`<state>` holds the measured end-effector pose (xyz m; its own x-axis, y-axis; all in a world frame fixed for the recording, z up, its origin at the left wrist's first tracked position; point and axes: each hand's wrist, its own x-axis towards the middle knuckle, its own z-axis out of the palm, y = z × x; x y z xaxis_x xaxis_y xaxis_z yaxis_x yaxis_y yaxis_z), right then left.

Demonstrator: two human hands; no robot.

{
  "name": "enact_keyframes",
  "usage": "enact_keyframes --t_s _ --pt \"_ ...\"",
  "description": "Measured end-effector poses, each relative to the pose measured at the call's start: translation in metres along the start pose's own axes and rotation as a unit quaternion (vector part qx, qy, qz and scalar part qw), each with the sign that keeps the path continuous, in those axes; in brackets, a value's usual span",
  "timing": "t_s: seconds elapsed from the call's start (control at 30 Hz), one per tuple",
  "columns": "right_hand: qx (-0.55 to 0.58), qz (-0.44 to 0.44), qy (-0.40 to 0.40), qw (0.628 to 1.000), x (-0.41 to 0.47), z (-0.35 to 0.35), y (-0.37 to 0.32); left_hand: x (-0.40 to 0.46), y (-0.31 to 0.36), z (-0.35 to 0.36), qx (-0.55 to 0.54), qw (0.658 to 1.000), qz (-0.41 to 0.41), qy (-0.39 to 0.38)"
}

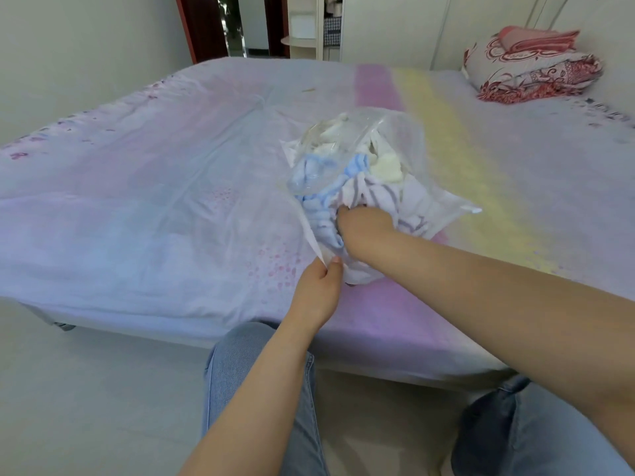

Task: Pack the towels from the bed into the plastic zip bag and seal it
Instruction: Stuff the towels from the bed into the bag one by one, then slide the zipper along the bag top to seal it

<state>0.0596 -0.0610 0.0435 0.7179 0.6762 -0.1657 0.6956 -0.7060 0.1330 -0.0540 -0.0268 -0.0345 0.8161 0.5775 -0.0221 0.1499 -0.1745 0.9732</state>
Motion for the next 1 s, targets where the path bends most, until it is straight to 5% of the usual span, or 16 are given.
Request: enact_keyframes --t_s 0.13,0.27,0.4,0.5,0.57,0.63,0.7,0.83,1.0 --pt "0.049 0.065 -0.040 0.996 0.033 -0.010 0.004 -0.004 -0.009 -0.005 -0.028 0.999 -0.006 0.019" --pt "0.043 -0.021 -0.108 0.993 0.020 -0.014 -0.019 -0.003 -0.014 -0.018 -0.166 0.981 -0.076 0.070" --pt "0.045 -0.076 -0.063 0.994 -0.020 -0.013 -0.022 -0.002 -0.014 -0.019 -0.257 0.959 -0.102 0.066" --pt "0.056 -0.058 0.037 0.996 -0.048 -0.012 -0.004 -0.007 -0.010 -0.007 -0.293 0.951 -0.098 0.032" --pt "0.161 -0.050 0.183 0.969 -0.063 -0.016 0.006 -0.012 -0.010 0.003 -0.279 0.954 -0.112 0.006" --pt "0.262 -0.068 0.391 0.880 -0.075 -0.025 0.016 -0.017 -0.009 0.013 -0.269 0.952 -0.144 -0.036" --pt "0.280 -0.066 0.510 0.811 -0.071 -0.033 0.029 -0.018 -0.007 0.021 -0.276 0.944 -0.168 -0.069" --pt "0.276 -0.027 0.356 0.893 -0.026 -0.047 0.058 -0.007 0.009 0.036 -0.296 0.936 -0.174 -0.075" --pt "0.155 -0.102 0.351 0.918 -0.028 -0.024 0.057 0.019 0.023 0.041 -0.215 0.970 -0.107 0.046"
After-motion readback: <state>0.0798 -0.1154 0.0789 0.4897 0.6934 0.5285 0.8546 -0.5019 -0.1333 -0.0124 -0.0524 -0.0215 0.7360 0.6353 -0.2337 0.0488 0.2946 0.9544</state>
